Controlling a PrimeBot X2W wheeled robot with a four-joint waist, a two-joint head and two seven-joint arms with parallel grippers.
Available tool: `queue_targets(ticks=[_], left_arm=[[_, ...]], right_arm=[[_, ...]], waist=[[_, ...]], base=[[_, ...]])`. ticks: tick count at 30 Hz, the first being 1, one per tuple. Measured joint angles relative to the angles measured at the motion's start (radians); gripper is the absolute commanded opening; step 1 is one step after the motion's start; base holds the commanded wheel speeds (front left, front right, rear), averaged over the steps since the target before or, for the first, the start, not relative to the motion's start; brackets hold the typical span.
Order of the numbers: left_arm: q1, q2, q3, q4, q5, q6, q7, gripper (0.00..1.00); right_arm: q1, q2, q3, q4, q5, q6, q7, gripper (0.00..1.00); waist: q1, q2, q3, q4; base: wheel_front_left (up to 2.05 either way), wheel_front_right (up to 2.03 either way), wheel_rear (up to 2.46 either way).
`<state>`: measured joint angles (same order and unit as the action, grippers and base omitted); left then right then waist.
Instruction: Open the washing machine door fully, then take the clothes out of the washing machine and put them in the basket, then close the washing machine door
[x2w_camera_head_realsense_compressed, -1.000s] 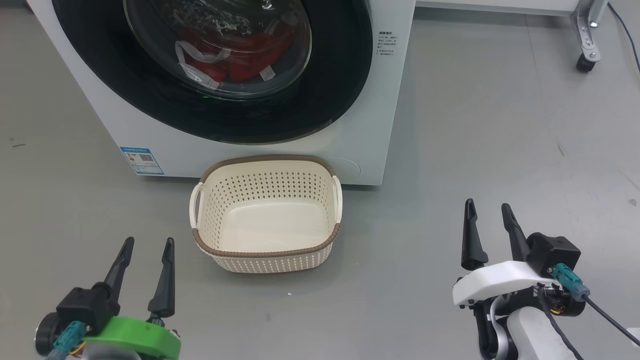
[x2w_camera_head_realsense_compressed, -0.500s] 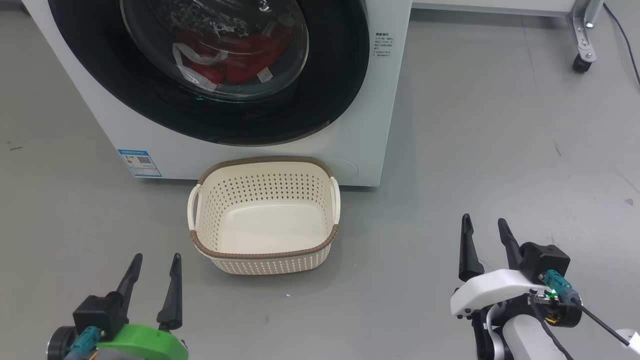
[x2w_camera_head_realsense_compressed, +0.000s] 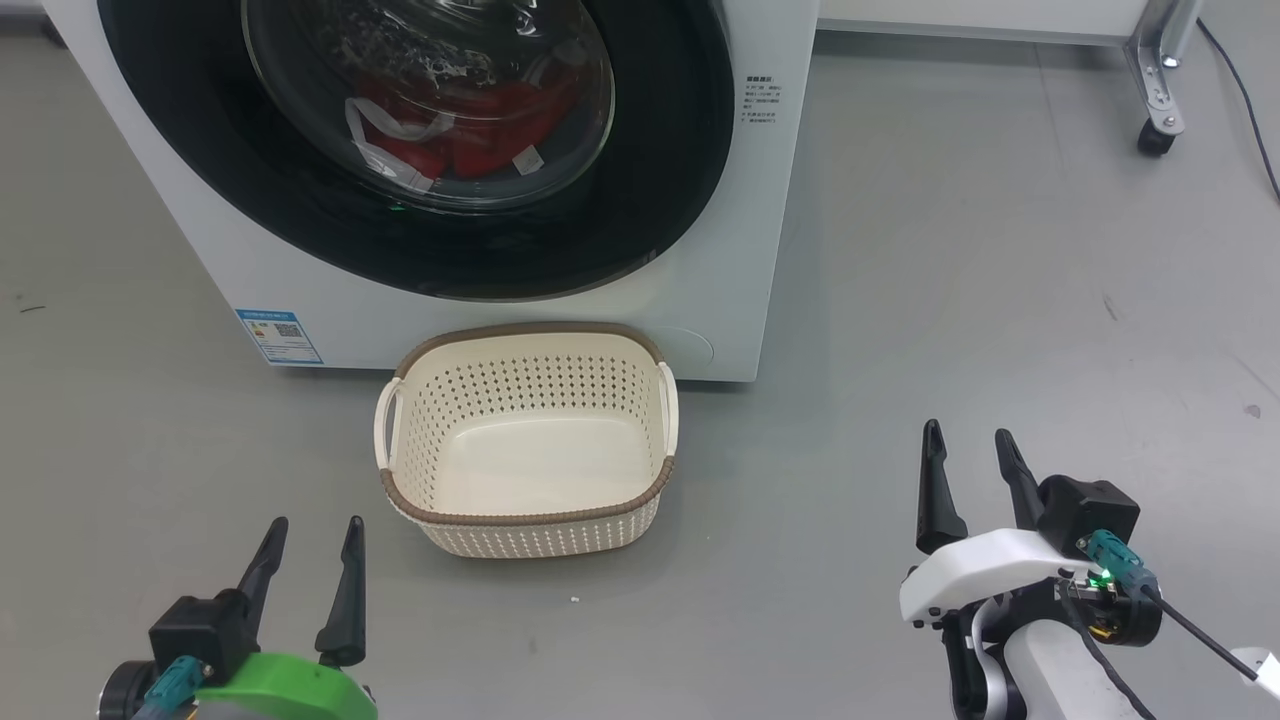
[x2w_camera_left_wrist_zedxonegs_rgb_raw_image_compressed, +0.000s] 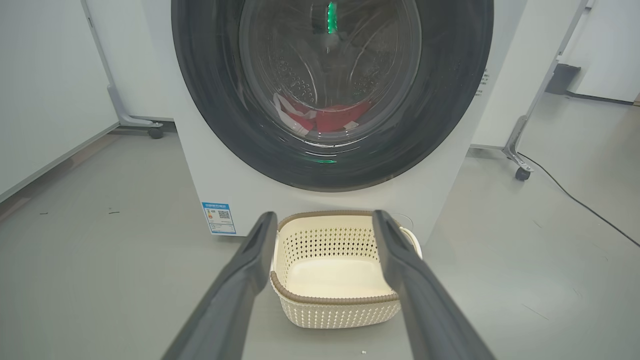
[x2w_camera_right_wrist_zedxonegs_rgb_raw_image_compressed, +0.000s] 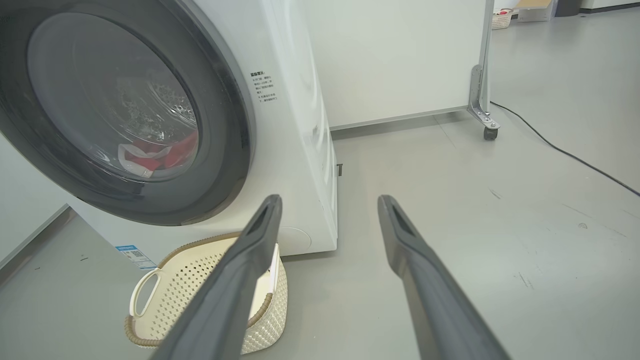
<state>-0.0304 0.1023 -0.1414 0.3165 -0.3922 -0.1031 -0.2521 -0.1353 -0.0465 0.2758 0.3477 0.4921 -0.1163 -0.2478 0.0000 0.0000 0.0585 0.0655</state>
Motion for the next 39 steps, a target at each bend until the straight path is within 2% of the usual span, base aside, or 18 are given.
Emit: queue_targets(ticks=[11, 36, 37, 39], left_arm=[[-0.001, -0.024, 0.017, 0.024, 0.001, -0.005, 0.000, 1.00], [-0.002, -0.031, 0.021, 0.041, 0.016, -0.016, 0.000, 1.00], [-0.002, -0.032, 0.021, 0.041, 0.016, -0.016, 0.000, 1.00], [-0.002, -0.033, 0.021, 0.041, 0.016, -0.017, 0.000, 1.00]], right_arm=[[0.000, 0.000, 0.003, 0.019, 0.000, -0.001, 0.000, 1.00], [-0.002, 0.000, 0.023, 0.041, -0.021, -0.002, 0.000, 1.00], [-0.003, 0.000, 0.022, 0.041, -0.022, -0.002, 0.000, 0.80], [-0.005, 0.000, 0.021, 0.041, -0.028, -0.002, 0.000, 0.11]], waist=[[0.0000, 0.0000, -0.015, 0.002], [0.0000, 0.0000, -0.020, 0.010], [0.0000, 0.0000, -0.018, 0.012], [0.0000, 0.0000, -0.013, 0.016]], base=[[0.00, 0.00, 0.00], [0.00, 0.00, 0.00], [0.00, 0.00, 0.00], [0.00, 0.00, 0.00]])
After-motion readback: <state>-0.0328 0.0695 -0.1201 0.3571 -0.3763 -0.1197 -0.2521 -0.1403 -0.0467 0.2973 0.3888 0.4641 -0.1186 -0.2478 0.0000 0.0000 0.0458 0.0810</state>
